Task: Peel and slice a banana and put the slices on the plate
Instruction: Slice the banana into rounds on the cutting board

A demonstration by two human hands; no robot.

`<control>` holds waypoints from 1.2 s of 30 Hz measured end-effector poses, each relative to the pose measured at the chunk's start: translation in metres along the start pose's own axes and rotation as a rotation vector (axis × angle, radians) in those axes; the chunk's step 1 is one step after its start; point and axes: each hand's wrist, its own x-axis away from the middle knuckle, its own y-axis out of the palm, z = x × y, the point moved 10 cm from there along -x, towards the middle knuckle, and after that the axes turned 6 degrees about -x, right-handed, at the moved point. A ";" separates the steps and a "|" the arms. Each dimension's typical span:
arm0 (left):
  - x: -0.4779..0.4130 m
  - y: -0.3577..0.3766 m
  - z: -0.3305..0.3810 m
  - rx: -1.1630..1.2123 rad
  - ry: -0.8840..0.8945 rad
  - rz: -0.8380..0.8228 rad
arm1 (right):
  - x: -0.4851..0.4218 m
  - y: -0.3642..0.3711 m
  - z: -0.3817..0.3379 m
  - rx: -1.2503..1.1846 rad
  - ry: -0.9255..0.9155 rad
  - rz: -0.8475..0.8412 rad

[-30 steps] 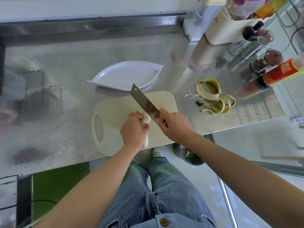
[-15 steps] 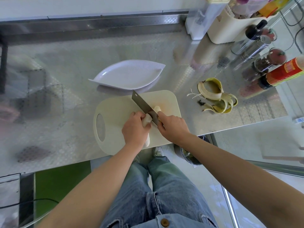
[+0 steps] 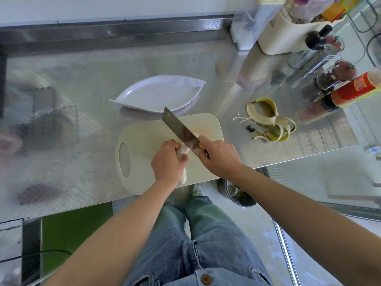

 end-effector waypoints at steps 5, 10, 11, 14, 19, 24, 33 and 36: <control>0.000 -0.001 0.000 -0.010 0.002 0.003 | 0.000 0.001 0.000 -0.002 -0.003 -0.011; 0.000 -0.001 0.001 -0.002 0.004 0.000 | -0.002 0.011 0.001 -0.013 -0.005 -0.062; 0.000 -0.001 0.001 0.000 0.003 -0.001 | -0.002 0.013 0.002 -0.012 -0.005 -0.068; 0.001 0.000 0.000 0.004 0.002 -0.004 | -0.003 0.019 0.004 0.000 0.011 -0.070; 0.001 0.000 0.001 0.002 0.006 -0.002 | -0.004 0.032 0.006 0.034 0.020 -0.081; 0.001 0.000 0.000 0.004 0.004 0.006 | -0.001 0.018 0.005 0.001 0.019 -0.020; 0.002 -0.001 -0.001 0.000 0.001 0.026 | -0.003 0.002 0.000 0.014 -0.018 0.015; 0.003 -0.002 -0.001 0.008 -0.005 0.022 | -0.002 0.004 0.002 -0.006 -0.011 0.001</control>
